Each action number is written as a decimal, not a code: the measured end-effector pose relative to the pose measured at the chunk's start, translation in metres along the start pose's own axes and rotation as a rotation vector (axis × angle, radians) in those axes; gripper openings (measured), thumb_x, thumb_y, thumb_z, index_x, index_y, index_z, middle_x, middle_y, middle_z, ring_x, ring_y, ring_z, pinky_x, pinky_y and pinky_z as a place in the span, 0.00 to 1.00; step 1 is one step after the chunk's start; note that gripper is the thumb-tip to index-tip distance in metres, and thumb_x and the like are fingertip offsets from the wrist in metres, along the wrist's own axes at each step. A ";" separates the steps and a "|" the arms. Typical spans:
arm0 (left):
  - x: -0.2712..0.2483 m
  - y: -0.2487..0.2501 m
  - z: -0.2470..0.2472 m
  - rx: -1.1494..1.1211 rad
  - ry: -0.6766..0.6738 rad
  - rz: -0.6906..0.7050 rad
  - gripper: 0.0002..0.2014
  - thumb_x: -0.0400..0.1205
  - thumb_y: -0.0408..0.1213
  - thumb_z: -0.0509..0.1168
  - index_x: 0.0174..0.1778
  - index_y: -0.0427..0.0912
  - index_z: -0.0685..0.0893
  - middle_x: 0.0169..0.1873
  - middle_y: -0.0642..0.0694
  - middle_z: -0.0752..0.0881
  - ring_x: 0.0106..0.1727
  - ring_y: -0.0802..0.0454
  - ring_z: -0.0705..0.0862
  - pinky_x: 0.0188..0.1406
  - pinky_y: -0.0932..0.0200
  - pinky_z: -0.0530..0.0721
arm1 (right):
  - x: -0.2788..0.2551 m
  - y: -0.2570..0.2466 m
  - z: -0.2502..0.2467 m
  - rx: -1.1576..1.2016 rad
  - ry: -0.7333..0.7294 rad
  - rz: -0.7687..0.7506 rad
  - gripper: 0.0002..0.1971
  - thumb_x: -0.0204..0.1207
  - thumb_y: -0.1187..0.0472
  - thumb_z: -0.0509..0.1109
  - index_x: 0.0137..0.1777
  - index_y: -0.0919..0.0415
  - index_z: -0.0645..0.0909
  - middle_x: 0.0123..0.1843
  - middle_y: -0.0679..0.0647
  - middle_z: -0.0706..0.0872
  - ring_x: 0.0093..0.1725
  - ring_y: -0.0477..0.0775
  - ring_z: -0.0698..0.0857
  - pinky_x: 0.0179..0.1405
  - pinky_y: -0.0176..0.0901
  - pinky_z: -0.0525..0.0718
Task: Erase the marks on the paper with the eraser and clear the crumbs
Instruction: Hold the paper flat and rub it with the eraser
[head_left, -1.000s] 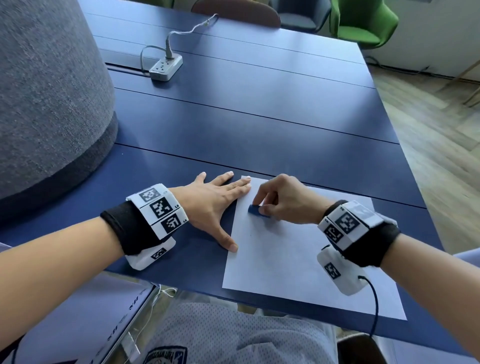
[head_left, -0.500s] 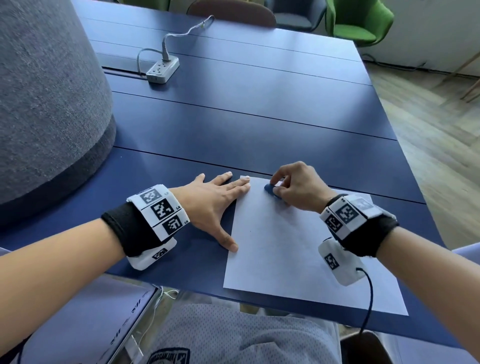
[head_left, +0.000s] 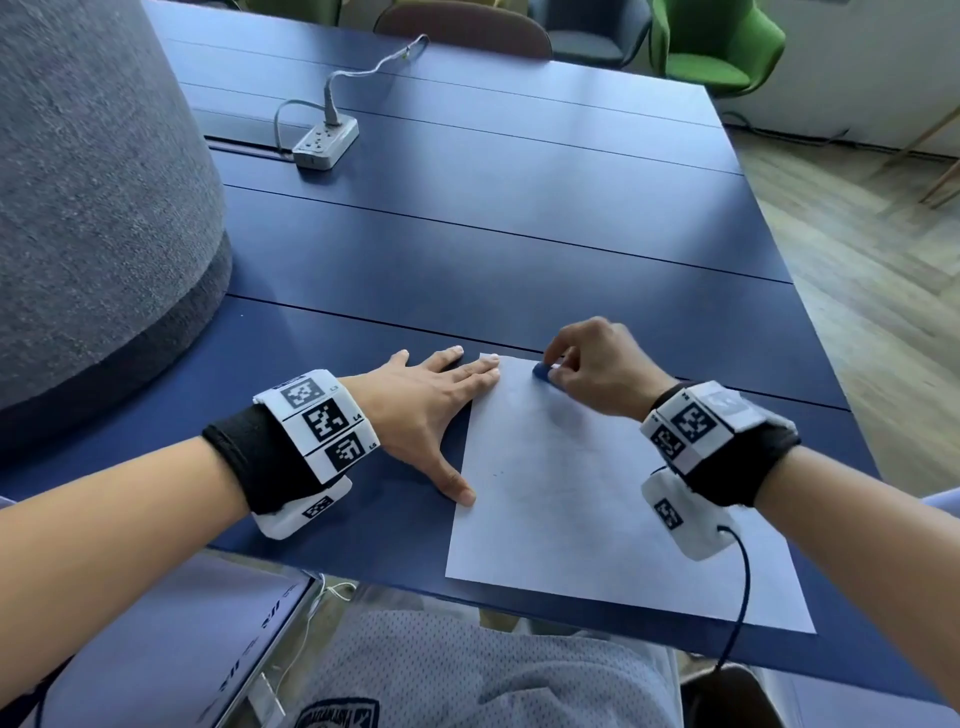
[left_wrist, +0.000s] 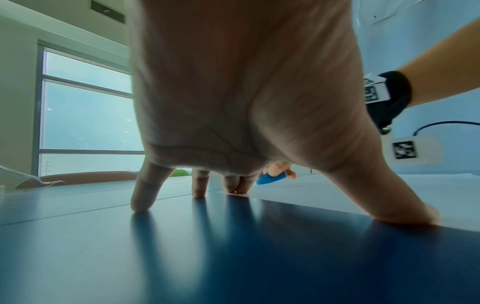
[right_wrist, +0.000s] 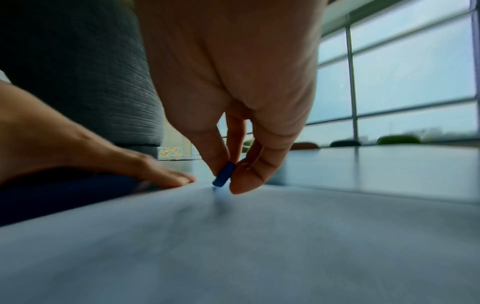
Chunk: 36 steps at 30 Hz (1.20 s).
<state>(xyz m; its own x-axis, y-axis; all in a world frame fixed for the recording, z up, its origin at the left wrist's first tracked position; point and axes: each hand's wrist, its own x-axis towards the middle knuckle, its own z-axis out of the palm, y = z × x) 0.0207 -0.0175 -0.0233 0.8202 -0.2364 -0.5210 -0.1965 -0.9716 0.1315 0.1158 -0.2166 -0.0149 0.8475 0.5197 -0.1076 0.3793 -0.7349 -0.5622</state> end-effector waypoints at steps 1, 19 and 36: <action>0.000 -0.001 0.000 0.002 0.000 -0.002 0.69 0.59 0.79 0.69 0.86 0.55 0.35 0.83 0.65 0.33 0.84 0.55 0.33 0.81 0.28 0.45 | 0.003 0.001 -0.005 0.015 0.025 0.008 0.02 0.74 0.61 0.73 0.43 0.55 0.87 0.40 0.55 0.86 0.32 0.45 0.82 0.29 0.29 0.76; 0.001 -0.001 0.000 0.014 -0.008 -0.001 0.68 0.58 0.80 0.68 0.85 0.58 0.34 0.83 0.66 0.33 0.85 0.54 0.34 0.80 0.28 0.47 | -0.002 -0.010 0.014 0.047 -0.128 -0.137 0.08 0.71 0.68 0.72 0.42 0.54 0.89 0.28 0.43 0.83 0.24 0.36 0.78 0.29 0.24 0.74; 0.000 0.002 -0.002 0.003 -0.027 -0.015 0.68 0.59 0.78 0.69 0.85 0.59 0.34 0.82 0.67 0.32 0.84 0.55 0.33 0.81 0.29 0.45 | -0.019 -0.022 0.017 0.016 -0.253 -0.171 0.11 0.70 0.71 0.71 0.42 0.54 0.88 0.26 0.41 0.81 0.24 0.37 0.78 0.28 0.26 0.72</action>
<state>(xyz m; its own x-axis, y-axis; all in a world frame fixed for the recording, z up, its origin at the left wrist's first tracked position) 0.0210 -0.0194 -0.0216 0.8085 -0.2217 -0.5452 -0.1859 -0.9751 0.1207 0.0847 -0.2028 -0.0145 0.6517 0.7288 -0.2101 0.5008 -0.6216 -0.6024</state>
